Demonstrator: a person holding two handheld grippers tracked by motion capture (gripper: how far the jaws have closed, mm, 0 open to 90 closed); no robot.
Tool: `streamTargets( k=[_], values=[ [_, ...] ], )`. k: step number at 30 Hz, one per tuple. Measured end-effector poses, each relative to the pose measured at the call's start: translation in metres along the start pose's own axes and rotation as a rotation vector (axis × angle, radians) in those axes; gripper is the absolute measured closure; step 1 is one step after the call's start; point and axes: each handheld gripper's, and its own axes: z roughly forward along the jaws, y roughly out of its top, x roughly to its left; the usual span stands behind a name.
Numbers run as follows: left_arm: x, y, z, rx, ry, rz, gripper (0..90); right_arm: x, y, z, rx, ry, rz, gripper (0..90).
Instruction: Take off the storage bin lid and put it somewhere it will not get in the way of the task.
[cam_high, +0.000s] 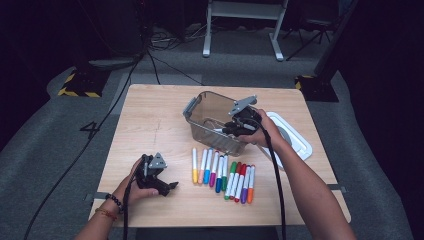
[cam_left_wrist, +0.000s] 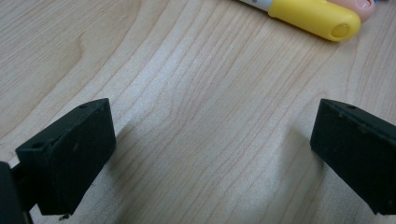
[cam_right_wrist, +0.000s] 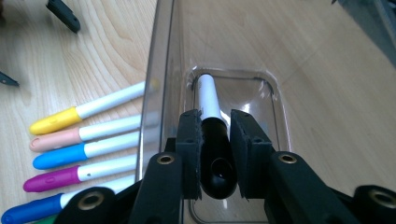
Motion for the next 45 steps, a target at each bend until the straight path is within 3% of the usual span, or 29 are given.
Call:
streamTargets(
  k=[13, 19, 27, 31, 36, 41, 45],
  values=[
    [0.0, 0.0, 0.0, 0.0, 0.0, 0.0, 0.5, -0.011, -0.005, 0.014, 0.068, 0.009, 0.019, 71.7],
    [0.0, 0.0, 0.0, 0.0, -0.001, 0.0, 0.4, -0.013, -0.008, 0.015, 0.113, -0.003, 0.036, 59.1],
    [0.0, 0.0, 0.0, 0.0, -0.001, 0.0, 0.4, -0.016, -0.013, -0.005, 0.013, -0.06, 0.085, 41.1],
    [0.0, 0.0, 0.0, 0.0, -0.001, 0.0, 0.4, -0.014, -0.017, -0.025, -0.071, -0.125, 0.123, 32.7],
    [0.0, 0.0, 0.0, 0.0, 0.0, 0.0, 0.5, -0.006, -0.025, -0.053, -0.147, -0.182, 0.142, 28.6],
    [0.0, 0.0, 0.0, 0.0, 0.0, 0.0, 0.5, 0.006, -0.039, -0.078, -0.178, -0.242, 0.134, 27.1],
    [0.0, 0.0, 0.0, 0.0, 0.001, 0.0, 0.5, 0.014, -0.051, -0.092, -0.212, -0.286, 0.157, 26.2]
  ],
)
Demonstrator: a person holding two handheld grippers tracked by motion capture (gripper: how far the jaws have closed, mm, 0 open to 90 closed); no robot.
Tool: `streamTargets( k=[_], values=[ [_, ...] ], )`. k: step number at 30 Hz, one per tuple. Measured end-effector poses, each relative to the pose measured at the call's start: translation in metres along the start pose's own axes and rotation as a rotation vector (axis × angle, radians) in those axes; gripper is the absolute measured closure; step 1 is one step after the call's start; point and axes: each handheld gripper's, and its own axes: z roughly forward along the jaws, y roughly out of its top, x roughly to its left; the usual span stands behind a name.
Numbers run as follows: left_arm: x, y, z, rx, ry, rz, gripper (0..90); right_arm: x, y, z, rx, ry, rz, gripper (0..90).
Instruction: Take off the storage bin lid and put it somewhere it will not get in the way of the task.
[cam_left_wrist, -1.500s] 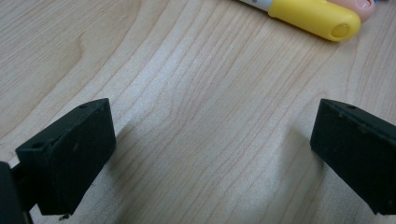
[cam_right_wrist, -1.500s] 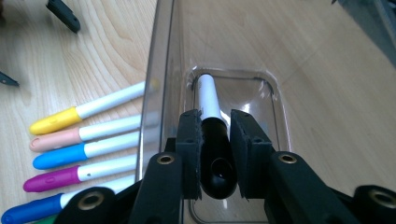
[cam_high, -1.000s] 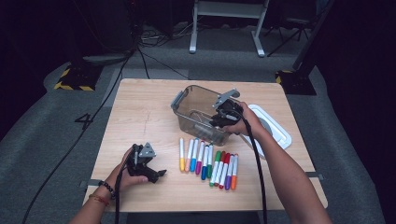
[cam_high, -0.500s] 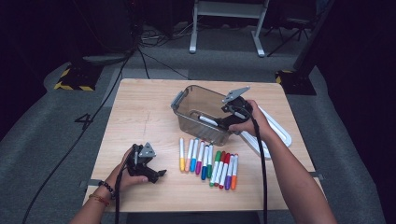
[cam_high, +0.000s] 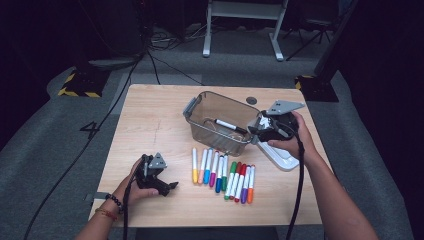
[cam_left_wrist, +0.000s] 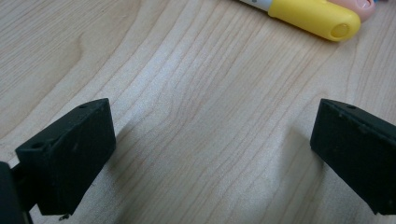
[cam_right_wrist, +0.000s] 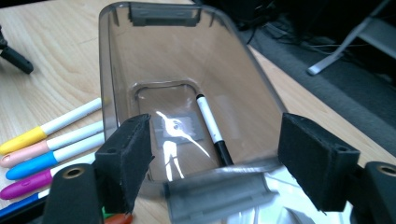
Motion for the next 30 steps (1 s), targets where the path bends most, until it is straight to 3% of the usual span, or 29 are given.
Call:
streamTargets(
  k=[7, 16, 18, 23, 28, 30],
  values=[
    [0.0, 0.0, 0.0, 0.0, 0.0, 0.0, 0.5, 0.01, -0.021, -0.028, -0.051, -0.021, -0.005, 25.1],
    [0.0, 0.0, 0.0, 0.0, 0.0, 0.0, 0.5, 0.023, -0.055, -0.049, -0.061, -0.02, 0.011, 25.3],
    [0.0, 0.0, 0.0, 0.0, 0.0, 0.0, 0.5, 0.028, -0.067, -0.051, -0.074, -0.029, 0.034, 27.1],
    [0.0, 0.0, 0.0, 0.0, 0.0, 0.0, 0.5, 0.045, -0.092, -0.045, -0.046, -0.024, 0.01, 27.4],
    [0.0, 0.0, 0.0, 0.0, 0.0, 0.0, 0.5, 0.061, -0.113, -0.033, 0.002, 0.016, 0.017, 26.0],
    [0.0, 0.0, 0.0, 0.0, 0.0, 0.0, 0.5, 0.067, -0.122, -0.027, 0.009, 0.056, 0.048, 25.1]
  ],
)
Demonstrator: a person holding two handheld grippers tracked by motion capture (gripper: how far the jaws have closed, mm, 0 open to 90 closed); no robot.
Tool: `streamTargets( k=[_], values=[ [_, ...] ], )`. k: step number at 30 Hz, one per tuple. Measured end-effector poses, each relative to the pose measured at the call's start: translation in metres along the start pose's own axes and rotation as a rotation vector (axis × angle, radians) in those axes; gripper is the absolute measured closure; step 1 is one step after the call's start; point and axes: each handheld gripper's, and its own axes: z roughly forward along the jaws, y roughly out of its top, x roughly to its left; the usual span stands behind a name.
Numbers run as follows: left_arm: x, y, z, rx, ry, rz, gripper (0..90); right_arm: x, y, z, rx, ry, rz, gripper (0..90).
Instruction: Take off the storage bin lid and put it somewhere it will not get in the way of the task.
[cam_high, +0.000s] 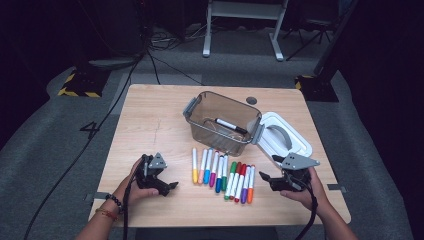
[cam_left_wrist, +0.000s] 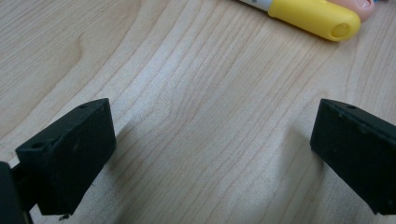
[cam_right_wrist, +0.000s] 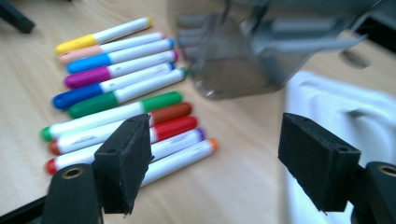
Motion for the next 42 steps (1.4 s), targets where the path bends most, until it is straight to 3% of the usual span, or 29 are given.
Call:
streamTargets(
  k=[2, 4, 10, 17, 25, 32, 35, 39, 42],
  values=[
    [0.0, 0.0, 0.0, 0.0, 0.0, 0.0, 0.5, 0.005, -0.006, 0.005, 0.021, 0.0, -0.01, 24.8],
    [0.0, 0.0, 0.0, 0.0, 0.0, 0.0, 0.5, 0.01, -0.013, 0.012, 0.041, 0.04, 0.006, 24.2],
    [0.0, 0.0, 0.0, 0.001, 0.0, 0.001, 0.5, 0.024, -0.019, 0.025, 0.068, 0.083, 0.005, 24.0],
    [0.0, 0.0, 0.0, 0.0, 0.0, 0.0, 0.5, 0.034, -0.025, 0.038, 0.104, 0.093, -0.003, 23.9],
    [0.0, 0.0, 0.0, 0.0, 0.0, 0.0, 0.5, 0.03, -0.032, 0.041, 0.145, 0.08, 0.003, 23.7],
    [0.0, 0.0, 0.0, 0.0, 0.0, 0.0, 0.5, 0.017, -0.048, 0.023, 0.155, 0.071, 0.067, 25.3],
    [0.0, 0.0, 0.0, 0.0, 0.0, 0.0, 0.5, 0.013, -0.058, 0.013, 0.179, 0.075, 0.1, 32.1],
    [0.0, 0.0, 0.0, 0.0, 0.0, 0.0, 0.5, 0.006, -0.071, 0.002, 0.182, 0.107, 0.139, 62.1],
    [0.0, 0.0, 0.0, 0.0, 0.0, 0.0, 0.5, 0.001, -0.073, 0.0, 0.184, 0.074, 0.157, 68.0]
  ],
)
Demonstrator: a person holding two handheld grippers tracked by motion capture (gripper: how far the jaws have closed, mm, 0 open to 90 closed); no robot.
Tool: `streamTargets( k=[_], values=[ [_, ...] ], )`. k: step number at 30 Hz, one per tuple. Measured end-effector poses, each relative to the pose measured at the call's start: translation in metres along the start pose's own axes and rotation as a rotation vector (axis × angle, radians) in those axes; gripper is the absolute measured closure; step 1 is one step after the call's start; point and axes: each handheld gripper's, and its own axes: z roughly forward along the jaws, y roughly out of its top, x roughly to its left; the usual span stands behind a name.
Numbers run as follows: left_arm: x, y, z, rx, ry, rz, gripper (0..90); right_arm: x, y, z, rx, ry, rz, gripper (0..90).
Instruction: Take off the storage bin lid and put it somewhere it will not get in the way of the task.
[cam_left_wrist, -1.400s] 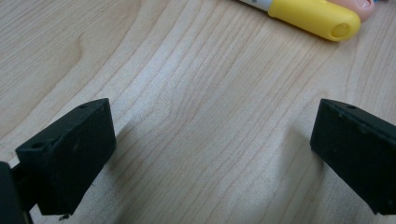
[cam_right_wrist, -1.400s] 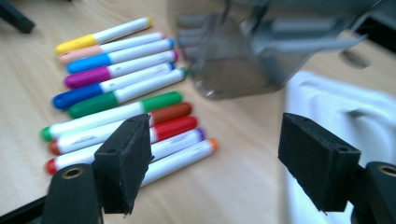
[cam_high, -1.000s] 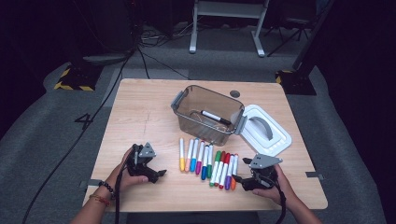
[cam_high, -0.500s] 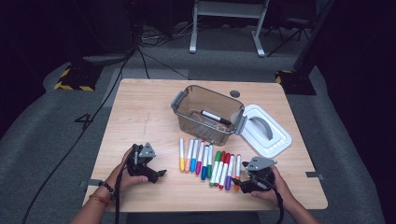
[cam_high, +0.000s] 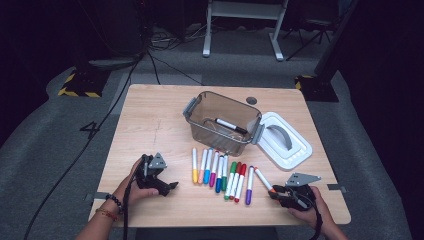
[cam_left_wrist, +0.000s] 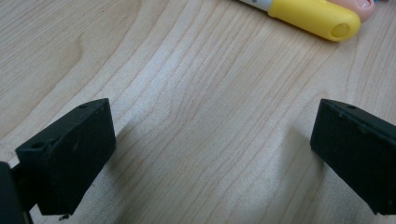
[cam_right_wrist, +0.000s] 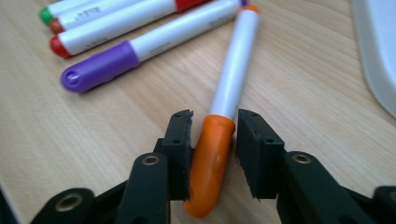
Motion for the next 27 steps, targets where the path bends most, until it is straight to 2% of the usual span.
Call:
streamTargets(
  k=[6, 11, 16, 21, 24, 27],
  values=[
    [0.0, 0.0, 0.0, 0.0, 0.0, 0.0, 0.5, -0.006, 0.006, 0.006, -0.009, -0.065, 0.002, 72.8],
    [0.0, 0.0, 0.0, 0.0, 0.0, 0.0, 0.5, -0.018, 0.014, 0.015, -0.022, -0.089, -0.002, 73.6],
    [0.0, 0.0, 0.0, 0.0, 0.0, 0.0, 0.5, -0.028, 0.021, 0.021, -0.028, -0.054, -0.035, 74.1],
    [0.0, 0.0, 0.0, 0.0, -0.001, 0.0, 0.5, -0.034, 0.026, 0.024, -0.021, -0.054, -0.067, 74.4],
    [0.0, 0.0, 0.0, 0.0, -0.001, 0.0, 0.5, -0.036, 0.027, 0.02, -0.034, -0.043, -0.073, 74.5],
    [0.0, 0.0, 0.0, 0.0, -0.001, 0.0, 0.5, -0.038, 0.027, 0.014, -0.058, -0.052, -0.073, 74.5]
  ],
)
